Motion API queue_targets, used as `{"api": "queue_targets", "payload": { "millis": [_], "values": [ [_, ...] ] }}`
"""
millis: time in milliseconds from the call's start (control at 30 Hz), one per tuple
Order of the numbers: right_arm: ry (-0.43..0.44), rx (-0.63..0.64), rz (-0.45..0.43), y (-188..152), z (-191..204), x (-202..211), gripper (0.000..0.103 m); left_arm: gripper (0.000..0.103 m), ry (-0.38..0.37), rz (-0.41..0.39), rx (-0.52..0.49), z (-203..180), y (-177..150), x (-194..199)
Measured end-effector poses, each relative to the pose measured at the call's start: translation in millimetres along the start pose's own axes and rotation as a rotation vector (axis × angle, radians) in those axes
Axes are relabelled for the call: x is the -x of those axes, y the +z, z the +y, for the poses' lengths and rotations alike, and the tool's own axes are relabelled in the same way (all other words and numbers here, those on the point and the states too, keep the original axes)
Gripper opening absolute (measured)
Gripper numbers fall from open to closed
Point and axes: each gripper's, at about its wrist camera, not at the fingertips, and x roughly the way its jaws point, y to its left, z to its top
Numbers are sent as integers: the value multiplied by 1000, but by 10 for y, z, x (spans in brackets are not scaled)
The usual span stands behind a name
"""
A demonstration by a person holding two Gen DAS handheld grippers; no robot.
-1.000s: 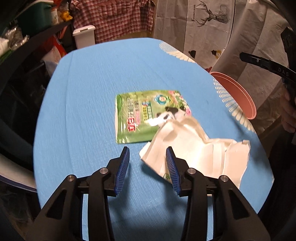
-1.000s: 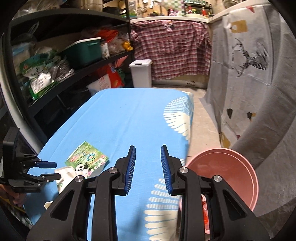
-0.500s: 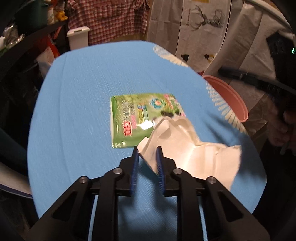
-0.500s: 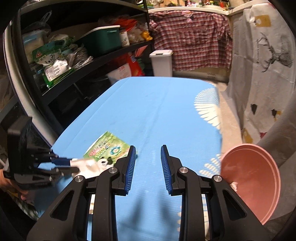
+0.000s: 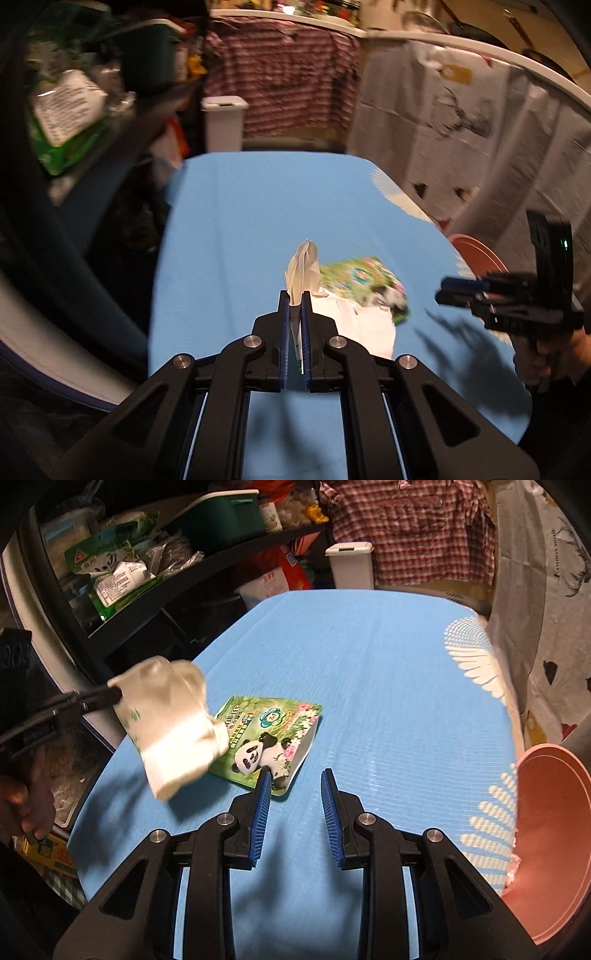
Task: Collect trash
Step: 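Grasp the white paper wrapper with the left gripper while the right gripper grasps the green snack packet, then carry the white paper and green snack packet over the pink bin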
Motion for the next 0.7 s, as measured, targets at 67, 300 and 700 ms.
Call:
{"api": "queue_targets", "payload": {
  "millis": [67, 300, 700],
  "values": [
    [10, -16, 3, 23, -14, -57, 29, 6, 43, -7, 17, 55, 20, -3],
    [51, -74, 23, 108, -65, -289, 29, 6, 93, -17, 28, 175, 78, -34],
    [107, -140, 50, 171, -151, -542, 10, 6, 99, -33, 16, 165, 141, -59]
  ]
}}
